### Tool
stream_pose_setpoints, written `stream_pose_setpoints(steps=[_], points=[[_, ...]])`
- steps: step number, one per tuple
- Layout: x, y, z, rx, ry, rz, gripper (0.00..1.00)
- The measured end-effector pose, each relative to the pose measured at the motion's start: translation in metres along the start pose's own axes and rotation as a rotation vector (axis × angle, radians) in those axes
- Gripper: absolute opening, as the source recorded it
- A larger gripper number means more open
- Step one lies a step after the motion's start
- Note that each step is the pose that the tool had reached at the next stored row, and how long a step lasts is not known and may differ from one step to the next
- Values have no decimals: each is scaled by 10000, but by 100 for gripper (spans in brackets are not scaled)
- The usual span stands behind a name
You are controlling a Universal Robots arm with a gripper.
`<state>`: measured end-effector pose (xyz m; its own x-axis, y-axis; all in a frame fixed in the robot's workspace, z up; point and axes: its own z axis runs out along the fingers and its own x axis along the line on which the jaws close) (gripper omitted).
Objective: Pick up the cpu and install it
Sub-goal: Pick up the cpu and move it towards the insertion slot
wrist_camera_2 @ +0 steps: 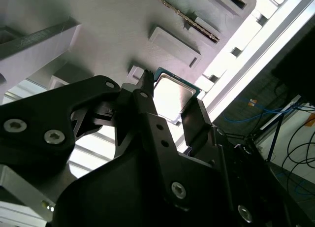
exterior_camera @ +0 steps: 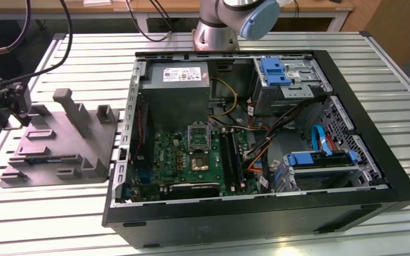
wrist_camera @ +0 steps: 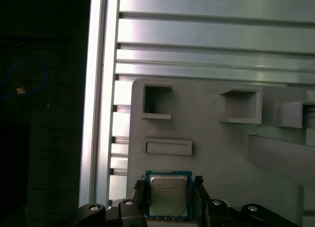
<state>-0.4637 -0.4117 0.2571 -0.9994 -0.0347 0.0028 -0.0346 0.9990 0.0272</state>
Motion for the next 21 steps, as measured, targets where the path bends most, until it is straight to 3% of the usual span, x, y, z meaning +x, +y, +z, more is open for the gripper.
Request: stream_pose_setpoints(steps=[21], points=[[0, 1, -42, 0, -1, 0, 47]])
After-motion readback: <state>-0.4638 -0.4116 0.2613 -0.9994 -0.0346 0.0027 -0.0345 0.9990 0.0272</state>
